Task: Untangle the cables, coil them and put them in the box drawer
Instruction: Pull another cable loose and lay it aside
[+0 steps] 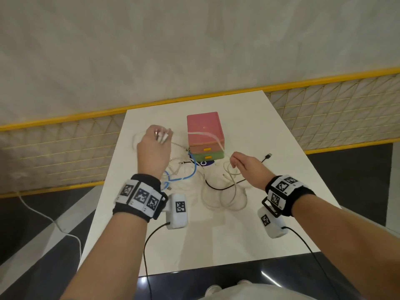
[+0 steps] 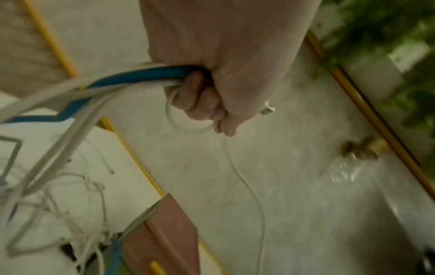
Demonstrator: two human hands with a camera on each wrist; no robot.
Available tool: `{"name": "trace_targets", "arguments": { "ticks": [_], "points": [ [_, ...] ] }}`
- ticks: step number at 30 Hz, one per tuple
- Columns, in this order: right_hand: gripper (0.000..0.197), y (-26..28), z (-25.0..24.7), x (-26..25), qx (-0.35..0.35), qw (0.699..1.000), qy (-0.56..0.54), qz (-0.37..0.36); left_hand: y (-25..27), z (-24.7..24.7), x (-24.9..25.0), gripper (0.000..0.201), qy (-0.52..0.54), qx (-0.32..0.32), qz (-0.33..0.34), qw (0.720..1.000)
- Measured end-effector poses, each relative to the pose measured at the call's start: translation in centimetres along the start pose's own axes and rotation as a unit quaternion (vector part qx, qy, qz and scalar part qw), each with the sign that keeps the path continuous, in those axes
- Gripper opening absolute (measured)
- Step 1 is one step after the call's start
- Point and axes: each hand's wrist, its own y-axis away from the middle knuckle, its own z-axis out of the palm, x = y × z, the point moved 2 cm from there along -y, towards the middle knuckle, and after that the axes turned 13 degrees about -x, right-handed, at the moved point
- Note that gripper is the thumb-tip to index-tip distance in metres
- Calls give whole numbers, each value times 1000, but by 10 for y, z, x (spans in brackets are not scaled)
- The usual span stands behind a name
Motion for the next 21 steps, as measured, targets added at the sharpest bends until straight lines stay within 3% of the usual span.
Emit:
{"name": "trace_targets", "arguments": {
  "ticks": [2, 4, 6, 7, 12, 14, 17, 21],
  "points": [
    [23, -6, 1, -12, 6, 1000, 10, -15, 10, 17, 1, 42, -37, -69, 29, 997],
    [21, -11, 4, -27, 8, 999, 28, -34, 23, 41, 2, 65, -19, -185, 46, 982],
    [20, -13, 6, -40, 12, 996, 71, -60, 36, 62, 2, 67, 4, -276, 62, 959],
    [19, -14, 6, -45, 16, 993, 94, -72, 39, 68, 2, 62, 2, -289, 68, 955],
    [19, -10, -2, -54, 12, 987, 123, -104, 37, 71, -2, 30, 0, -278, 74, 958],
    [21, -8, -4, -52, 5, 988, 117, -98, 29, 65, -4, 6, -2, -262, 62, 963],
    [23, -5, -7, -40, 23, 994, 101, -40, 16, 51, -20, 13, 24, -225, 14, 974],
    [23, -8, -3, -35, 61, 981, 182, 10, 12, 42, -36, 17, 77, -185, -61, 978]
  ]
}}
